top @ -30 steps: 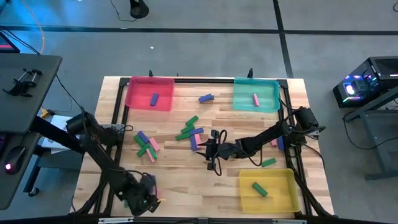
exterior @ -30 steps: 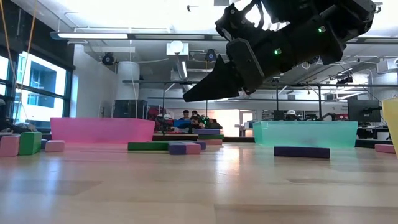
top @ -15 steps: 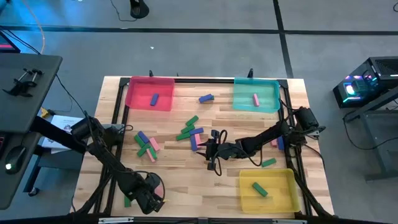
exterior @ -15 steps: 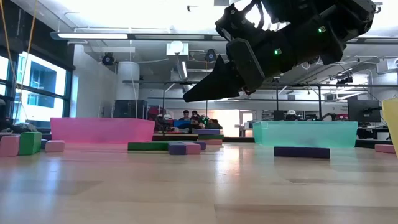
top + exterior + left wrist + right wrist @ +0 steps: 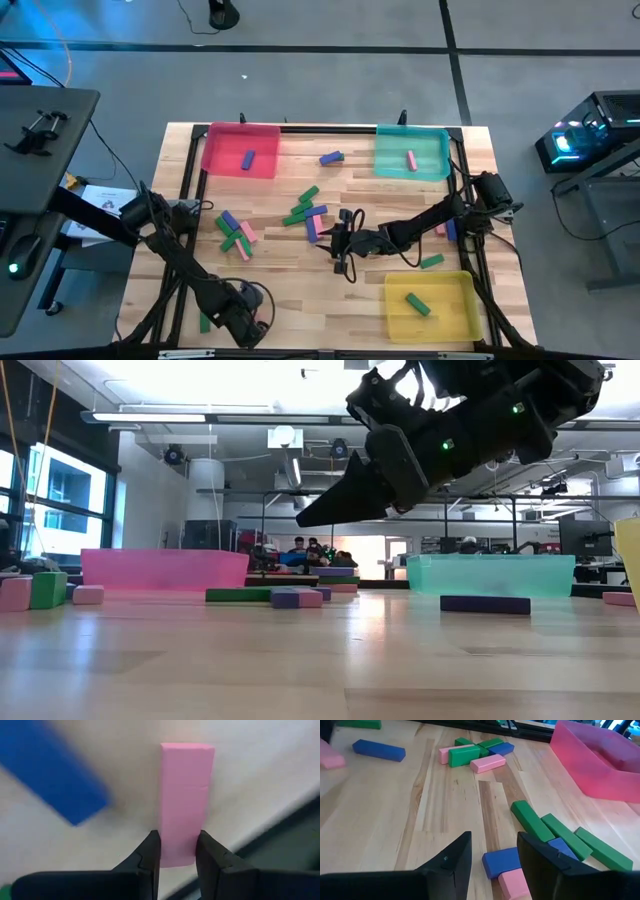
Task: Sort blocks
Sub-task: Put the pink block into the blue bin
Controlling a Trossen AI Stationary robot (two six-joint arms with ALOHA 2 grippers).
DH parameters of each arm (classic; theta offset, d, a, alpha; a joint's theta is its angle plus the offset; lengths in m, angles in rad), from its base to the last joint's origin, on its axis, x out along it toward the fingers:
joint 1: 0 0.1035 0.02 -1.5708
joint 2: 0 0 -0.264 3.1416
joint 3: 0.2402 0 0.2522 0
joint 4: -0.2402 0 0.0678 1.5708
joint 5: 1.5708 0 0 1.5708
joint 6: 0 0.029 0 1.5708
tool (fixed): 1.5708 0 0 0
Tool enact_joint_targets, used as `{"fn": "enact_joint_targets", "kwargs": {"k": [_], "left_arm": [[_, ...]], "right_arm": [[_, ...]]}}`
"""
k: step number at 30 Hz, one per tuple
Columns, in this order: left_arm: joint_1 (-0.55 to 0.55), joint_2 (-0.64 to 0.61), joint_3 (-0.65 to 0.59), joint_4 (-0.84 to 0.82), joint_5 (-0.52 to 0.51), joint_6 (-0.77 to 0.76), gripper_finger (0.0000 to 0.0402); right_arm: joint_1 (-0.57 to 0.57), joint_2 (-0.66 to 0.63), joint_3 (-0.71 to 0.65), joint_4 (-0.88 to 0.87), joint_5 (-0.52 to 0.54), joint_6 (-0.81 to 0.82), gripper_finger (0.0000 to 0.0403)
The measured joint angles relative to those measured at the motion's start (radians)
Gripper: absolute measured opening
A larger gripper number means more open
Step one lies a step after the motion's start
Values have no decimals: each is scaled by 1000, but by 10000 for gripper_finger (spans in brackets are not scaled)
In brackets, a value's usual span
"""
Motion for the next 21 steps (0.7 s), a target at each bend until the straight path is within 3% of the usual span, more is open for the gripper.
{"fn": "enact_joint_targets", "kwargs": {"k": [5,12,16,21], "left_arm": [[17,-5,73,-72,-53,149,61],[32,-85,109,-305,-253,262,63],[35,-188,107,-330,-444,347,61],[53,-298,44,-259,-744,590,60]], "right_arm": [[30,-20,0,-30,-5,-44,144],[75,-143,0,-214,36,-44,144],[108,-214,0,-255,44,-44,144],[139,-244,0,-187,-20,-66,144]]}}
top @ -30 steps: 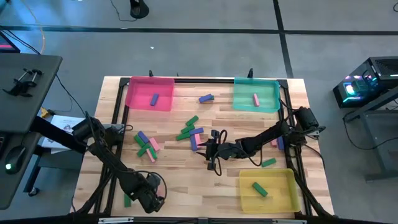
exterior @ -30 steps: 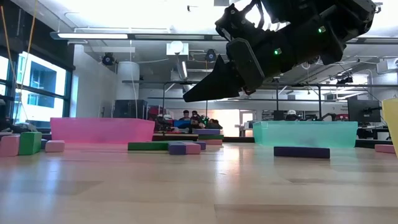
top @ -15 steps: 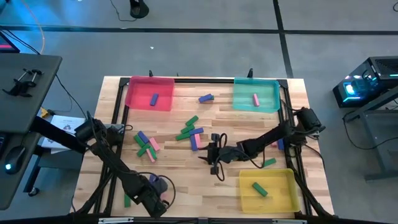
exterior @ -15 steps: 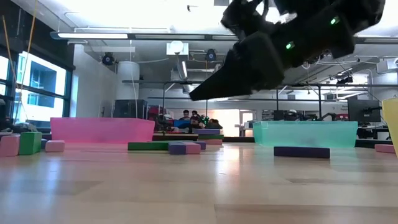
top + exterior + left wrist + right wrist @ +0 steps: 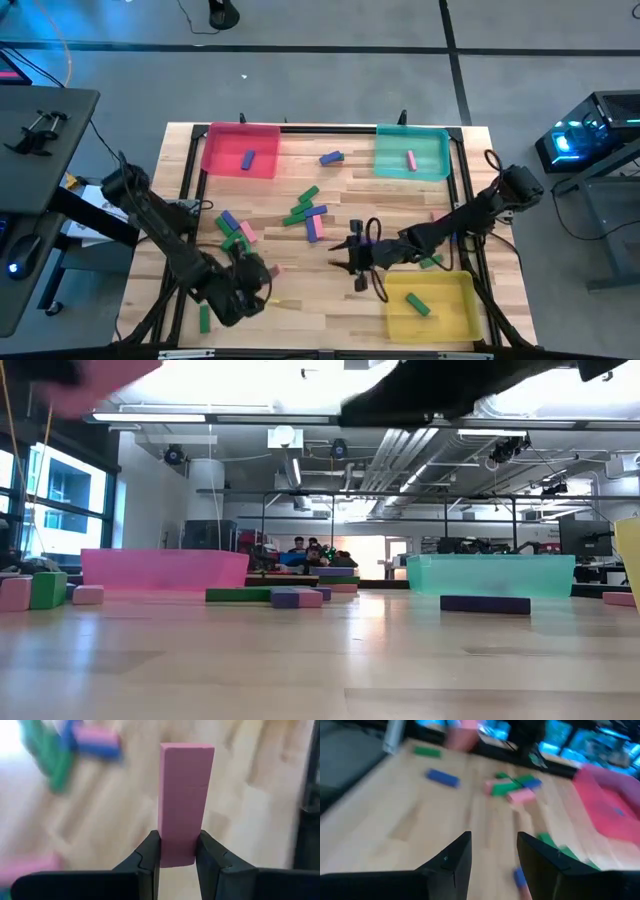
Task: Sort blocks
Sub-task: Put the pink block into the blue bin
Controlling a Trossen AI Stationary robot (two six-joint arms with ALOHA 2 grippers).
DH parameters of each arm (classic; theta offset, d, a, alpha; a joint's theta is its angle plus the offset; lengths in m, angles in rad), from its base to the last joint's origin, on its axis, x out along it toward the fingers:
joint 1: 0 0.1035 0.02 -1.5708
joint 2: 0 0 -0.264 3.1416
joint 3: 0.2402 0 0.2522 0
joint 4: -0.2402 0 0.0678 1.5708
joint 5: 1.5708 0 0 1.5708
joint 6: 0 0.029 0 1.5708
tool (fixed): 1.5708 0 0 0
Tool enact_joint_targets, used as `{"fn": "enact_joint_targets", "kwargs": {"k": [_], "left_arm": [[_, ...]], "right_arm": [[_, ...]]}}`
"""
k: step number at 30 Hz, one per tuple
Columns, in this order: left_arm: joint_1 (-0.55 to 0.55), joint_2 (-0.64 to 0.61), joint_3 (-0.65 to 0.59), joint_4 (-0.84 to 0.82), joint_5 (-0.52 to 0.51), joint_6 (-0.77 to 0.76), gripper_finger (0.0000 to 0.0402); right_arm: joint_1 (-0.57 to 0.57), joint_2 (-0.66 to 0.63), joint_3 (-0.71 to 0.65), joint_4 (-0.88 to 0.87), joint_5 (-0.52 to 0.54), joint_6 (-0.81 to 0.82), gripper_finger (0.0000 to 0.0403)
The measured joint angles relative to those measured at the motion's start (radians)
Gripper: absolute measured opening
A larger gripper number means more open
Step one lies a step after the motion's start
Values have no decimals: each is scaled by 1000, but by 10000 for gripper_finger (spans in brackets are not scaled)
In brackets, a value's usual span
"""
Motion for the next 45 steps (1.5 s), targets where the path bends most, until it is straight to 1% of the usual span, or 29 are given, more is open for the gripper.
{"fn": "enact_joint_targets", "kwargs": {"k": [2,4,6,8,12,14,17,19,22,24,27,29,32,34,40,42,45], "left_arm": [[20,-30,-57,74,-57,109,60],[46,-56,-136,192,-69,210,60],[77,-76,-227,338,-70,298,60],[114,-91,-329,505,-70,379,60],[187,-117,-511,868,-53,553,60],[222,-119,-576,1055,-35,659,60],[268,-117,-637,1268,10,822,64],[296,-118,-654,1355,53,905,66],[327,-117,-655,1386,95,979,65],[341,-117,-655,1391,123,1002,65],[354,-117,-655,1390,162,1004,66],[361,-117,-655,1389,182,1005,67],[369,-117,-655,1390,198,1006,67],[374,-117,-655,1390,202,1006,68],[379,-117,-655,1390,203,1004,68],[379,-117,-655,1390,204,1002,69],[378,-117,-655,1390,204,987,69]], "right_arm": [[6,12,0,53,-33,-5,144],[7,28,0,80,-45,-2,144],[8,34,0,65,-30,17,144],[19,29,0,57,59,42,144],[67,-26,0,27,300,41,144],[86,-51,0,10,376,41,144],[88,-62,0,18,383,90,144],[70,-54,0,44,340,169,146],[32,-22,0,89,220,236,162],[10,10,0,136,170,251,183],[-27,56,0,243,125,250,223],[-53,91,0,306,71,239,245],[-78,144,5,391,-7,201,261],[-85,177,29,414,-18,175,262],[-87,254,120,401,-19,89,260],[-87,257,141,374,-18,70,244],[-87,255,154,317,-15,74,192]]}}
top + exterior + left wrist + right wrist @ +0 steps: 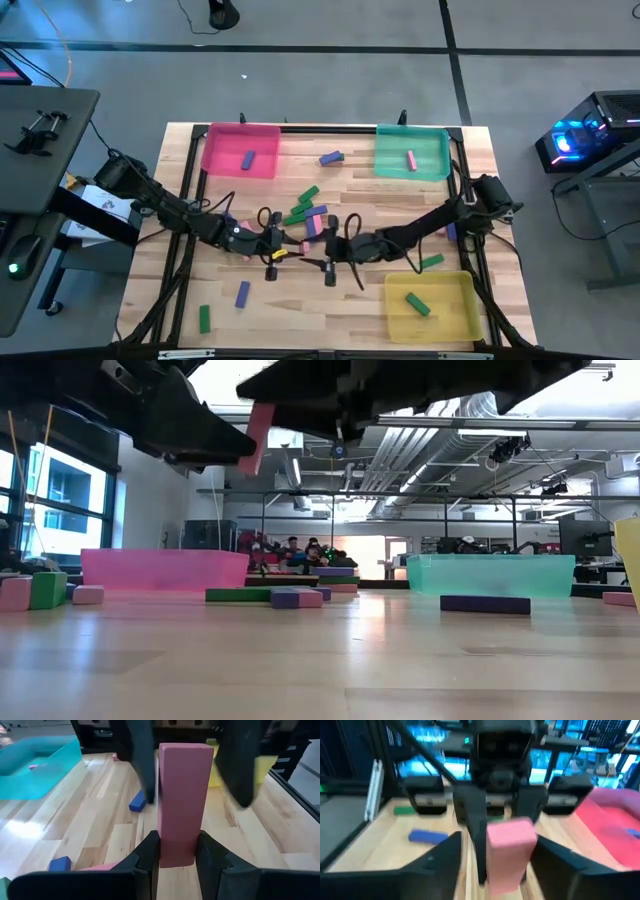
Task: Sort blocks
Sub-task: Put the pink block into the blue bin
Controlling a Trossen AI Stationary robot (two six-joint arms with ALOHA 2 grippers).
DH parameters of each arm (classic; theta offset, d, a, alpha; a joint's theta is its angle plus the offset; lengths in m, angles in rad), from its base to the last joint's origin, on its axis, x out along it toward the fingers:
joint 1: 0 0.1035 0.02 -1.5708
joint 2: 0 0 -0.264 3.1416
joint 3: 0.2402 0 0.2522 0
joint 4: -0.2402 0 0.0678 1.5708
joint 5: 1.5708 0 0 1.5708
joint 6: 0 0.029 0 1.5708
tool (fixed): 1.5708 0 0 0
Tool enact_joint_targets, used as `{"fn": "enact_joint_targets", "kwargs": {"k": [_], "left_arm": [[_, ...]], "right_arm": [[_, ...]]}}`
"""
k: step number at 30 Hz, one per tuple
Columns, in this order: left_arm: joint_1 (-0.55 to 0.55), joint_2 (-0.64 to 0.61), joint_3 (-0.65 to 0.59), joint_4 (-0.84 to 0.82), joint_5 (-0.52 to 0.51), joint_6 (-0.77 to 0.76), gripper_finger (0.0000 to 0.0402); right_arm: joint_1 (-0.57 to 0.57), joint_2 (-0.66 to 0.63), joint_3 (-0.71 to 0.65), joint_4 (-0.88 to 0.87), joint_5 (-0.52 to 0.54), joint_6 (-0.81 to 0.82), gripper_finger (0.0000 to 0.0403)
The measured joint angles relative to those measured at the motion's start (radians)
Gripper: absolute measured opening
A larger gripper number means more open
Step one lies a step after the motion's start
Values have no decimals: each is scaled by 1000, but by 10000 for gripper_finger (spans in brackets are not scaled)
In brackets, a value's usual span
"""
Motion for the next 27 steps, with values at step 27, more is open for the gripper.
{"fn": "enact_joint_targets", "kwargs": {"k": [27], "left_arm": [[-21,0,1,-47,-115,-160,167]], "right_arm": [[-836,-333,152,-1423,-15,214,69]]}}
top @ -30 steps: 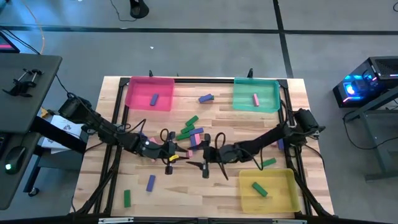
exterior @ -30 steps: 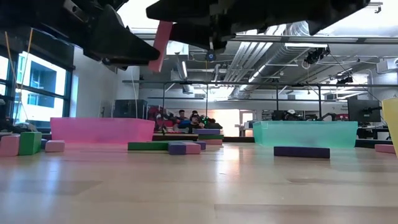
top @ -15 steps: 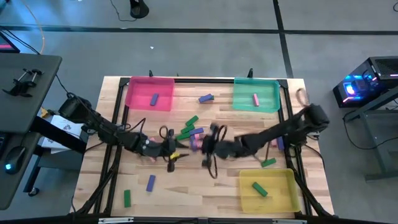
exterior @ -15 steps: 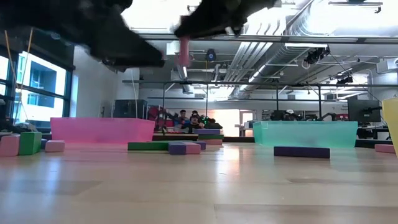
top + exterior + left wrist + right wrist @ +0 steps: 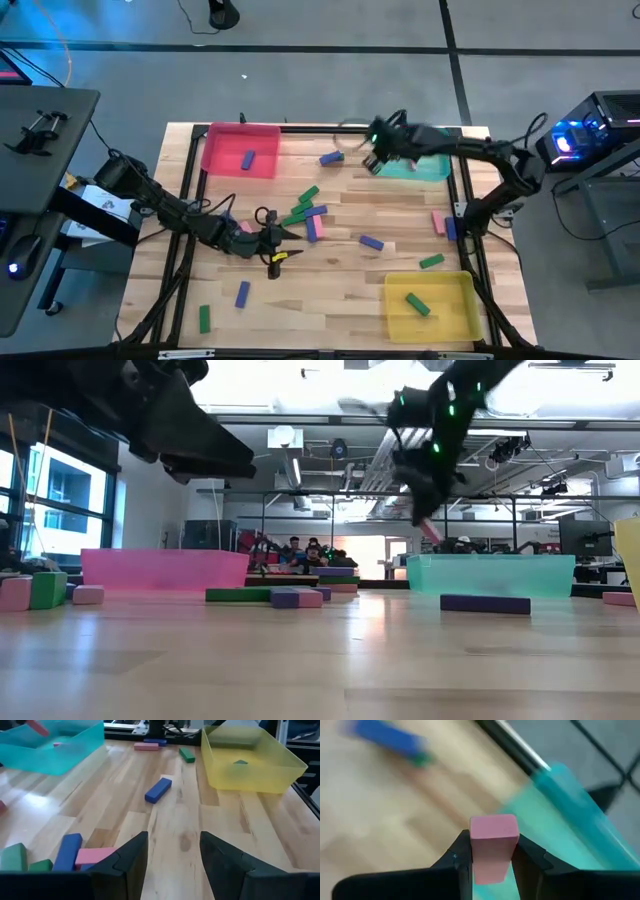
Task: Sort blocks
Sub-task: Put the pink block into the blue bin, then put the green block into the yellow bin
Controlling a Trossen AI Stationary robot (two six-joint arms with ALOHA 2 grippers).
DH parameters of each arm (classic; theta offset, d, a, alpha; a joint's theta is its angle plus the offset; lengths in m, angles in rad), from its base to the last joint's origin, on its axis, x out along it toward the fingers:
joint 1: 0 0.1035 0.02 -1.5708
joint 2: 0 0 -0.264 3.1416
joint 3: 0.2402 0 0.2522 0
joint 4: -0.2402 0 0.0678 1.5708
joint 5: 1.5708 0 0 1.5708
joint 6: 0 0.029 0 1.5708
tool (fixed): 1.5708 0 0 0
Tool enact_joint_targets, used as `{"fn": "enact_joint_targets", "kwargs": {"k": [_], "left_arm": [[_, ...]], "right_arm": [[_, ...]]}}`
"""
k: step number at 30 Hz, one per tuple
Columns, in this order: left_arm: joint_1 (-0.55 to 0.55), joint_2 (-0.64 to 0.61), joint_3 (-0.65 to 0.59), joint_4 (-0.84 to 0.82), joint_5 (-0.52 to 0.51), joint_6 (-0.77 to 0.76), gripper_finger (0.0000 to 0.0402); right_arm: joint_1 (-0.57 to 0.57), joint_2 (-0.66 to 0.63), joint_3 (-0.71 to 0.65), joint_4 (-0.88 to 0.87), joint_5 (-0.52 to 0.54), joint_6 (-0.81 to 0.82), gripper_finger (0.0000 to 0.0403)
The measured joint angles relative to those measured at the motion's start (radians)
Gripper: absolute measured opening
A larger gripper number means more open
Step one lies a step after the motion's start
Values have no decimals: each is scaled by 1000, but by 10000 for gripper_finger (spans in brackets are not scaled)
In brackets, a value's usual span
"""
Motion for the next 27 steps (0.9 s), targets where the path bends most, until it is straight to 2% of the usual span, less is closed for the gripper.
{"fn": "enact_joint_targets", "kwargs": {"k": [3,6,9,14,23,27], "left_arm": [[0,0,0,1,-1,0,168],[0,0,0,1,-2,0,168],[0,0,0,3,-2,-1,168],[0,0,0,-2,-2,-9,168],[0,0,0,-3,-3,-9,168],[0,0,0,-3,-3,-9,168]], "right_arm": [[-151,19,-21,12,-92,-11,69],[-251,52,-43,15,-202,-12,69],[-299,98,-55,21,-256,-15,69],[-309,175,-63,30,-257,-36,71],[-309,202,-64,14,-255,-39,179],[-309,174,-64,-8,-246,-39,207]]}}
